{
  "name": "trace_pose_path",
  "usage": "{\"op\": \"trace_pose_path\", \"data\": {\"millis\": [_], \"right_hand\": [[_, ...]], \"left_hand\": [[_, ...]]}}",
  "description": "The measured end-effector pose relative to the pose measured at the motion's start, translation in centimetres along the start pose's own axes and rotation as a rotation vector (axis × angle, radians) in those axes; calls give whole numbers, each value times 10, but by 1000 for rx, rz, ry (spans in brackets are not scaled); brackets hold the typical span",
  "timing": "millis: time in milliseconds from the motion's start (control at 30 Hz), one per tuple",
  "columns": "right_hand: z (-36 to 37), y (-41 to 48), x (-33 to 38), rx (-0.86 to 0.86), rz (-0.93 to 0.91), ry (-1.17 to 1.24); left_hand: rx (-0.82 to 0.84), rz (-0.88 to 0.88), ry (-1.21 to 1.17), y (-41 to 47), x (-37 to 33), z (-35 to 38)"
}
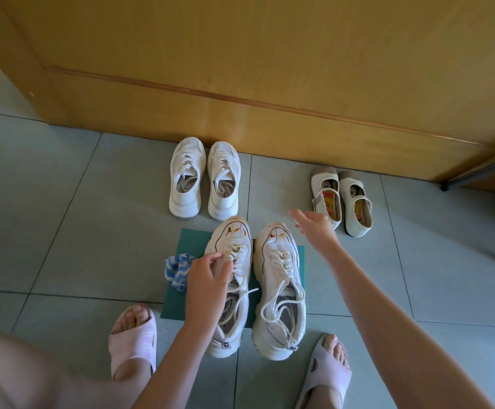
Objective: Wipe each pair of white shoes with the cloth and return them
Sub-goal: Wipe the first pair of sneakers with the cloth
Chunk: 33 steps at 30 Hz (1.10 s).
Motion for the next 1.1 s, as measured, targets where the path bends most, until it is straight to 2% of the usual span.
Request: {"op": "trace_pose_path", "data": {"millis": [67,133,200,333,400,500,633,733,967,1100], "right_hand": [[-3,-4,-8,-24,-10,-124],[-4,-8,-5,-85,-24,-151],[-3,-14,5,-108,-51,-69],[-2,-16,7,4,-12,267],[-9,-9,-16,-32,44,364],[-14,-4,-75,-141,123,326],[5,-20,-158,-142,321,276],[21,-29,-195,-150,474,387],[30,-34,-210,-134,429,240],[27,-33,-207,-115,368,182]], "left_hand": [[0,-1,-4,0,0,0],[-1,2,-8,0,0,0],[4,8,-10,1,0,-1],[12,3,-20,2,0,-1],[1,-6,-51,3,-2,-5],[-55,-5,-51,10,1,-15],[-146,35,30,29,16,-29],[-207,103,92,37,18,-38],[-205,210,211,42,21,-43],[-155,175,252,46,35,-39]]}}
Point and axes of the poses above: each hand's wrist, its own y-axis towards the middle knuckle, its own z-axis out of the palm, x = y × z, the point moved 8 cm from there along y, towards the middle knuckle, and after that the axes turned 15 degrees about -x, right-handed, at the moved point
